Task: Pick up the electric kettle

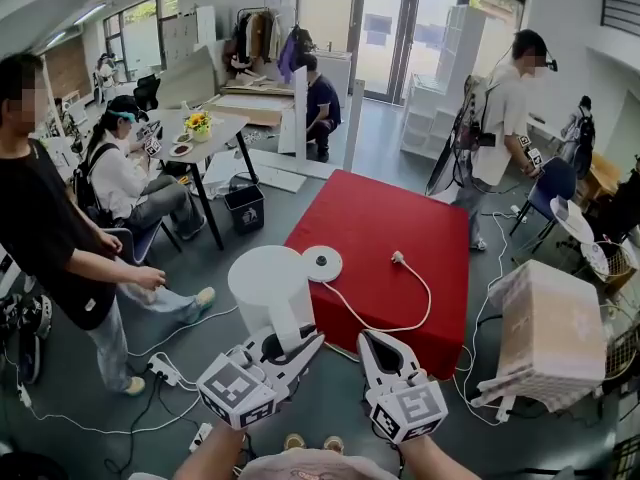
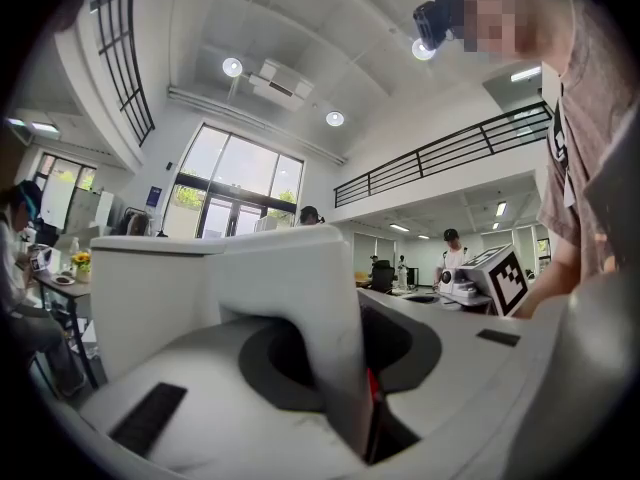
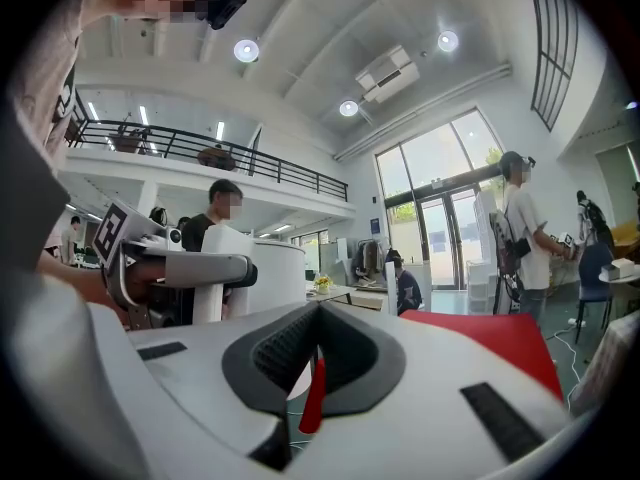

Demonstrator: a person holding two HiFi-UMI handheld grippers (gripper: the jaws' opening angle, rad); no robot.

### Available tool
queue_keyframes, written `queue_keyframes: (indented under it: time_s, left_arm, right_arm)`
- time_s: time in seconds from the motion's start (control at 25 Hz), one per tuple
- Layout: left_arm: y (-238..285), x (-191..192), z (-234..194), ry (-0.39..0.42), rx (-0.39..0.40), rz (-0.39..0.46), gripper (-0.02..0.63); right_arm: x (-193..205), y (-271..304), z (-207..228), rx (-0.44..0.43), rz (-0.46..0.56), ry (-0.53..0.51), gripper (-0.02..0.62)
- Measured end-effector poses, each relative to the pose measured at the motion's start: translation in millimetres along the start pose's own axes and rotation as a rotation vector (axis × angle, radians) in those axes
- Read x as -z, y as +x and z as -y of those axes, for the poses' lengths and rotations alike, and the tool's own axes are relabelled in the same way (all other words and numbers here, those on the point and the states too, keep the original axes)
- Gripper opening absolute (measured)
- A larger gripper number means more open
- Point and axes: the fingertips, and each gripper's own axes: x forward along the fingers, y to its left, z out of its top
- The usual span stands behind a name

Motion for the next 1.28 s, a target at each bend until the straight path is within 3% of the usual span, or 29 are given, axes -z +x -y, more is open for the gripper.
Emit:
queue_keyframes:
  time_s: [1.28]
  left_arm:
    - [-3,-7,18,0.006,-0.043,0.013,0.078]
  right_arm:
    - [-10,-8,-10,-0.092,0.017,-0.04,0.009]
